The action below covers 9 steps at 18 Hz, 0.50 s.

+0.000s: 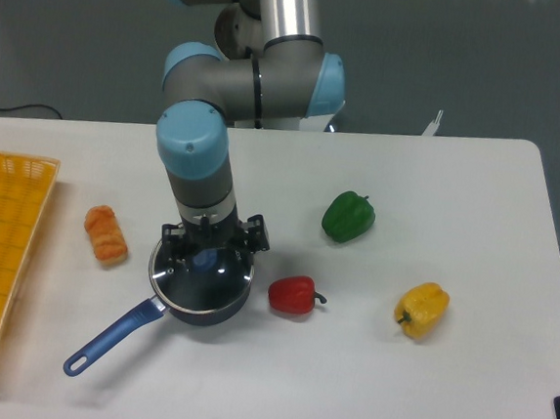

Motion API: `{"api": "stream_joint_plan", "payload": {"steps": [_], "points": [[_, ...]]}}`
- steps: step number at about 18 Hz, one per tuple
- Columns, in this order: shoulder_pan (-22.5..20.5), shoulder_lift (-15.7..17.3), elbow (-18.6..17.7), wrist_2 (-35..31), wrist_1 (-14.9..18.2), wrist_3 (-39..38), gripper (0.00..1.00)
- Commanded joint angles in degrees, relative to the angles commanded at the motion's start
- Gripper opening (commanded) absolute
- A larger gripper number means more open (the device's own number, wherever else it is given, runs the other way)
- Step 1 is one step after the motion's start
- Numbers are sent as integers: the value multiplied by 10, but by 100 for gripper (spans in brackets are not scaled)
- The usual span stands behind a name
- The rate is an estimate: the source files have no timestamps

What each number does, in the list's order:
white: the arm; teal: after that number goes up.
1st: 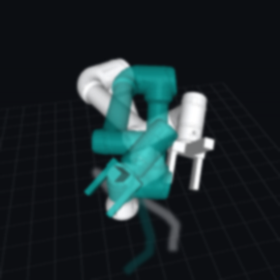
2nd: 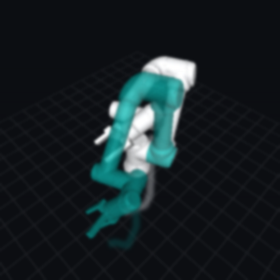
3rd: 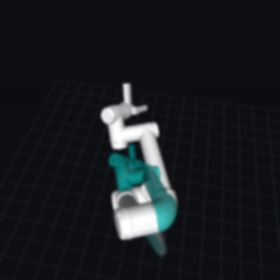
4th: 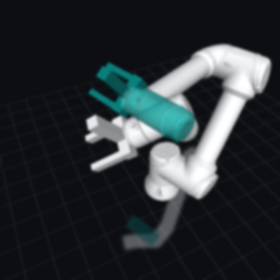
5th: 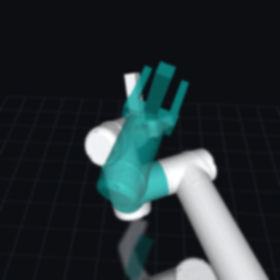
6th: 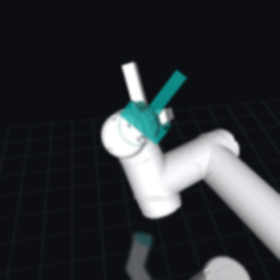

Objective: Open the lid
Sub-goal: 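Lower the gripper onto the glass lid knob and close on it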

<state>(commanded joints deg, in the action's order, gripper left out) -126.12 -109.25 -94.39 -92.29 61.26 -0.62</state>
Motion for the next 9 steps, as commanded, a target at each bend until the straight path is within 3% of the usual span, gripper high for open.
{"api": "stream_joint_plan", "payload": {"steps": [9], "points": [[13, -6, -6, -1, 4, 5, 100]]}}
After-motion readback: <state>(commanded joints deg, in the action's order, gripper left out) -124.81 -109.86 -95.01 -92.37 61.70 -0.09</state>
